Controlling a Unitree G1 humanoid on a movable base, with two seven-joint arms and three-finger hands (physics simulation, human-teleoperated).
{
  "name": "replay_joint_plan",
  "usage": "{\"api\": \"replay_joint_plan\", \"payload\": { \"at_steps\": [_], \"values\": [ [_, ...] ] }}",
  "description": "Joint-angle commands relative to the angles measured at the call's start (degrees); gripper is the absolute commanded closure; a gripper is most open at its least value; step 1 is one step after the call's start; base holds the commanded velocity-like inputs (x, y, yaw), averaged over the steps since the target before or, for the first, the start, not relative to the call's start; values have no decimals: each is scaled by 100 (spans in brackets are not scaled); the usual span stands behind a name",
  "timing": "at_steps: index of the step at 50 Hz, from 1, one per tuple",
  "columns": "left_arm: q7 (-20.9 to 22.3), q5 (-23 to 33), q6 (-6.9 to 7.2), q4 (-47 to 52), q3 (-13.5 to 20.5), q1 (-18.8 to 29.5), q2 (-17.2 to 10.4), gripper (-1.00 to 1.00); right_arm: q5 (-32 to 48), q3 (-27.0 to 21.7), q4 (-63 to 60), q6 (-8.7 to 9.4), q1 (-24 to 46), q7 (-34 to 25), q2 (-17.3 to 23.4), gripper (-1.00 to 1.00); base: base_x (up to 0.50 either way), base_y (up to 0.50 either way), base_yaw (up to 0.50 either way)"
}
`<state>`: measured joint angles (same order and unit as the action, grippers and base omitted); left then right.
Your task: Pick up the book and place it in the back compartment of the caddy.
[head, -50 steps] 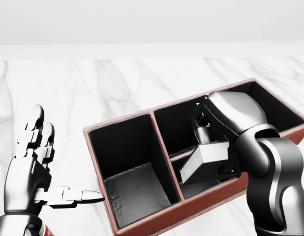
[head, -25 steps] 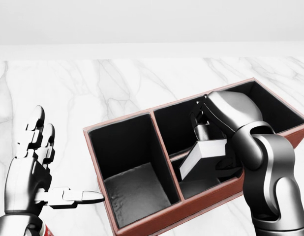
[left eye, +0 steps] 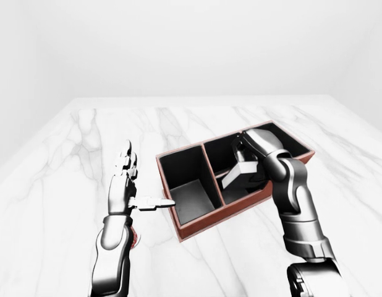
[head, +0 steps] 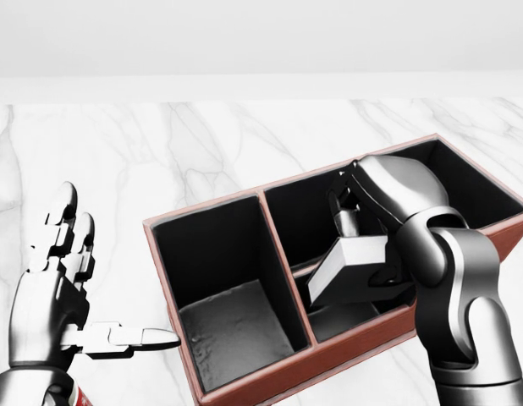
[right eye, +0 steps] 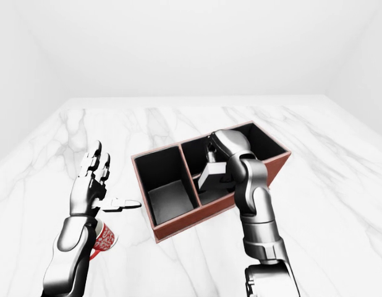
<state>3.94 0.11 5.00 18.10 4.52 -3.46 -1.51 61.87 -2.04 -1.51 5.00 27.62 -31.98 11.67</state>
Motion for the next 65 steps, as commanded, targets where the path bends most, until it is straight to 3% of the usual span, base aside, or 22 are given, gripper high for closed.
{"api": "replay_joint_plan", "payload": {
  "at_steps": [1,33,65],
  "values": [
    [-8,3,0,-11,0,6,-1,-100,-33,-23,115,0,91,243,7,100,0,0,0],
    [-14,20,0,-8,-17,-3,4,-100,-155,32,1341,-242,314,1115,90,100,0,0,0],
    [-25,30,0,-11,-27,-8,8,-100,-240,84,2067,-346,424,1530,118,100,0,0,0]
  ]
}}
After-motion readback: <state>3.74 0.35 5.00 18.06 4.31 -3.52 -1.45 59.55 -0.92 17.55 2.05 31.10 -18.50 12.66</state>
